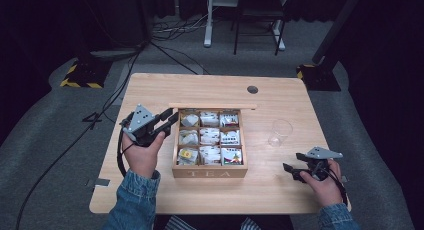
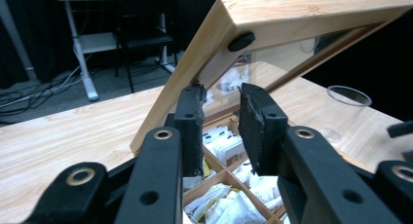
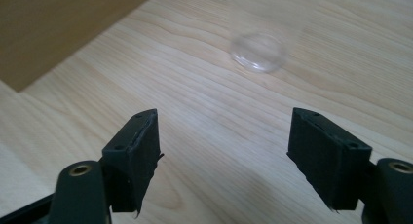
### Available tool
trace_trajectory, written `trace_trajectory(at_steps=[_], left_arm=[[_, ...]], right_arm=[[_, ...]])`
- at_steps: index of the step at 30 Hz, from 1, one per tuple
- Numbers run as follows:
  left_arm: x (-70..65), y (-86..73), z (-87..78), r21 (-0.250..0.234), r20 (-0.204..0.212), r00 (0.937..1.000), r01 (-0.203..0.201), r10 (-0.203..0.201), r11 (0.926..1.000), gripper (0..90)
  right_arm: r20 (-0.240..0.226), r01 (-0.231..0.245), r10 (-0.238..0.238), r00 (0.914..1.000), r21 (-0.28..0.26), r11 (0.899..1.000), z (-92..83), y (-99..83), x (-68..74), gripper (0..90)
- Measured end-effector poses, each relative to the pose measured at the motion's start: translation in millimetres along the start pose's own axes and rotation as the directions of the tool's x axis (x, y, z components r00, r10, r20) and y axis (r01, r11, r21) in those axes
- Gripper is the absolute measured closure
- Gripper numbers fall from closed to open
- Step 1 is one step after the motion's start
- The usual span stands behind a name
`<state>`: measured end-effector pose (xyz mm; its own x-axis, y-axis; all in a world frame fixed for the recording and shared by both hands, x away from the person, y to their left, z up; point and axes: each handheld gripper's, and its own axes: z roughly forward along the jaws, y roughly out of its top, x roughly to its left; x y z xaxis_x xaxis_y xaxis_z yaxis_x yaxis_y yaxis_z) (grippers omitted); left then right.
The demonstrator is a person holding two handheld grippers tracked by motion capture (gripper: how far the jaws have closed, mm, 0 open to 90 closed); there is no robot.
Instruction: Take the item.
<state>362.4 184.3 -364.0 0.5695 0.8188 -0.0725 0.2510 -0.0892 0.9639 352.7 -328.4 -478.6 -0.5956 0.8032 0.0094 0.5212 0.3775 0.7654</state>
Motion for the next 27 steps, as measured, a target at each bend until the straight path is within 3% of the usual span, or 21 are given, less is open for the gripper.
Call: trace_trajectory(at_steps=[4, 5, 7, 15, 21, 27], left_arm=[[0.9, -0.6, 0.5, 0.002, -0.023, 0.9997, -0.008, 0.008, 1.0, 68.2], [1.4, -1.1, 0.4, -0.033, -0.048, 0.9988, -0.014, 0.012, 0.9994, 65.2], [2.6, 0.4, -1.0, -0.001, -0.037, 0.9993, -0.012, 0.012, 0.9999, 61.9], [2.9, 2.8, 0.8, -0.008, -0.05, 0.9983, -0.031, 0.031, 0.9995, 62.2], [4.9, 5.1, 0.5, -0.009, -0.037, 0.9987, -0.036, 0.036, 0.9993, 62.3], [8.7, 8.7, -0.3, 0.006, -0.007, 0.9992, -0.04, 0.04, 0.9992, 62.1]], right_arm=[[-0.03, 0.035, -0.035, 0.9989, -0.006, 0.999, -3.4, 8.0, 13.2, 28.3], [-0.034, 0.042, -0.042, 0.9986, -0.008, 0.999, -4.1, 10.2, 16.6, 28.4], [-0.046, 0.059, -0.06, 0.9971, -0.016, 0.998, -5.6, 14.6, 22.8, 28.4], [-0.098, 0.109, -0.113, 0.9887, -0.05, 0.993, -7.8, 35.6, 53.0, 28.8], [-0.141, 0.1, -0.112, 0.9836, -0.089, 0.991, -2.5, 59.4, 75.6, 27.5], [-0.175, 0.117, -0.129, 0.976, -0.075, 0.99, 10.9, 82.6, 92.0, 27.0]])
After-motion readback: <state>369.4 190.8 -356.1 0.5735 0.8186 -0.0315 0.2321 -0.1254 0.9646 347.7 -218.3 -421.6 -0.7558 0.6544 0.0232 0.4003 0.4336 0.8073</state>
